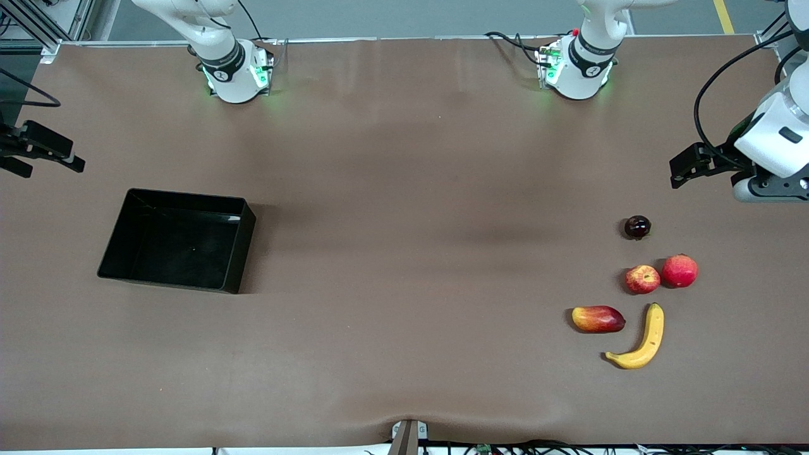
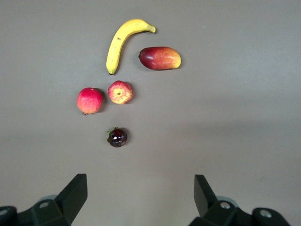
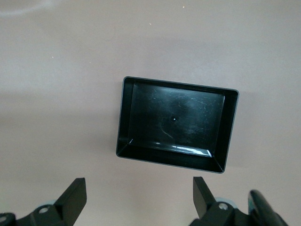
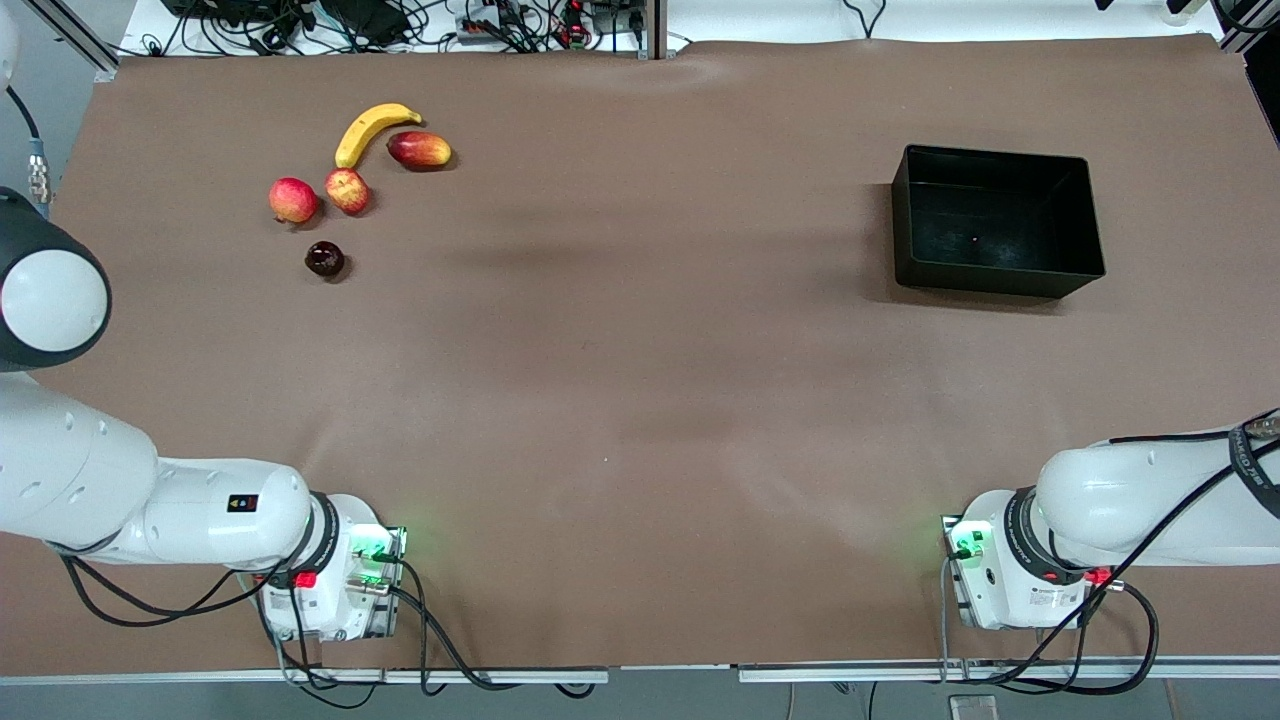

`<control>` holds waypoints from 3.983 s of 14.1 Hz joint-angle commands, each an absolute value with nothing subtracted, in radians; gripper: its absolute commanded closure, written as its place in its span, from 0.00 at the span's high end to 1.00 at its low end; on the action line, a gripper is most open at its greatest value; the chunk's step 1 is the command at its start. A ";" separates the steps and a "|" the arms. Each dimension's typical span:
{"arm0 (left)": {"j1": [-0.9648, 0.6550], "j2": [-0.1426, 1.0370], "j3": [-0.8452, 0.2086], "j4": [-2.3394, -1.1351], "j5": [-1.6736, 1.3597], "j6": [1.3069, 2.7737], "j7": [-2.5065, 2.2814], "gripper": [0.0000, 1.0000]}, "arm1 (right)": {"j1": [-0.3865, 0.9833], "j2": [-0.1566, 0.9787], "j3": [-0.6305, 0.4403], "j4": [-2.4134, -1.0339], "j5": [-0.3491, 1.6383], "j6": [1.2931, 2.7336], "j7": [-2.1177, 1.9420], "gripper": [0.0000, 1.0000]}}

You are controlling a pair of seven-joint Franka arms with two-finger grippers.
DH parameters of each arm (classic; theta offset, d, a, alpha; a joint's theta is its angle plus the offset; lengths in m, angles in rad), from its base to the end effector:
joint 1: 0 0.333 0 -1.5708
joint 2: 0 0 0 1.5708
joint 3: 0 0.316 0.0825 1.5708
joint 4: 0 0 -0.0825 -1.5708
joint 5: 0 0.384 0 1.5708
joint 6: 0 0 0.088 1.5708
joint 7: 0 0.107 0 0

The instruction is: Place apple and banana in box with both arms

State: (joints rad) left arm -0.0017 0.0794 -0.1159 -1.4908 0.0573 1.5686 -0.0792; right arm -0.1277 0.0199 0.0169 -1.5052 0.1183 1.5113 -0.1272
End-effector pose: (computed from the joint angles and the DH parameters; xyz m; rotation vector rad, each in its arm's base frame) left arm 0.5760 -0.0590 0.6175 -3.0930 0.0587 -0.0057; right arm 0.5531 -0.0483 0.6398 -3.0221 -0.0342 -0.0006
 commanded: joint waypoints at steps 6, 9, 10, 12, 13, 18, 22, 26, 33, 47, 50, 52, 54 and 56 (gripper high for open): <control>0.011 0.208 -0.107 -1.470 0.075 1.736 -0.087 1.00 | -0.199 0.091 0.025 -1.489 0.140 1.502 -0.121 1.00; 0.058 0.282 -0.109 -1.520 0.152 1.831 -0.083 1.00 | -0.204 0.104 0.025 -1.491 0.135 1.506 -0.123 1.00; 0.081 0.288 -0.109 -1.569 0.153 1.885 -0.083 1.00 | -0.203 0.135 0.025 -1.491 0.126 1.509 -0.123 1.00; 0.121 0.296 -0.110 -1.699 0.152 2.041 -0.083 1.00 | -0.215 0.155 0.025 -1.491 0.129 1.511 -0.123 1.00; 0.132 0.298 -0.110 -1.759 0.150 2.112 -0.100 1.00 | -0.225 0.179 0.025 -1.491 0.130 1.514 -0.123 1.00; 0.230 0.342 -0.109 -2.008 0.152 2.437 -0.282 1.00 | -0.241 0.317 0.025 -1.493 0.040 1.644 -0.123 1.00; 0.230 0.368 -0.109 -2.034 0.152 2.437 -0.461 1.00 | -0.316 0.428 0.026 -1.502 0.014 1.724 -0.143 1.00; 0.218 0.416 -0.115 -2.017 0.153 2.465 -0.641 1.00 | -0.350 0.436 0.026 -1.619 0.018 1.854 -0.158 1.00; 0.187 0.486 -0.118 -1.934 0.156 2.491 -0.684 1.00 | -0.357 0.440 0.025 -1.853 0.015 2.106 -0.251 1.00; 0.175 0.603 -0.115 -1.845 0.202 2.484 -0.687 0.03 | -0.407 0.460 0.026 -1.821 0.014 2.011 -0.440 0.00; 0.152 0.591 -0.114 -1.844 0.204 2.470 -0.689 0.00 | -0.400 0.457 0.028 -1.740 0.018 1.866 -0.442 0.00; 0.121 0.551 -0.112 -1.813 0.203 2.366 -0.689 0.00 | -0.396 0.451 0.031 -1.688 0.031 1.748 -0.440 0.00; 0.100 0.508 -0.120 -1.757 0.202 2.231 -0.698 0.00 | -0.394 0.446 0.031 -1.637 0.093 1.648 -0.442 0.00; 0.062 0.471 -0.121 -1.730 0.202 2.157 -0.718 0.00 | -0.393 0.448 0.032 -1.573 0.117 1.566 -0.439 0.00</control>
State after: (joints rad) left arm 0.0939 0.5293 -0.1215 -1.7458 0.1771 2.2386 -0.6749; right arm -0.3871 0.4581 0.0237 -1.6382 0.0791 1.6521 -0.4325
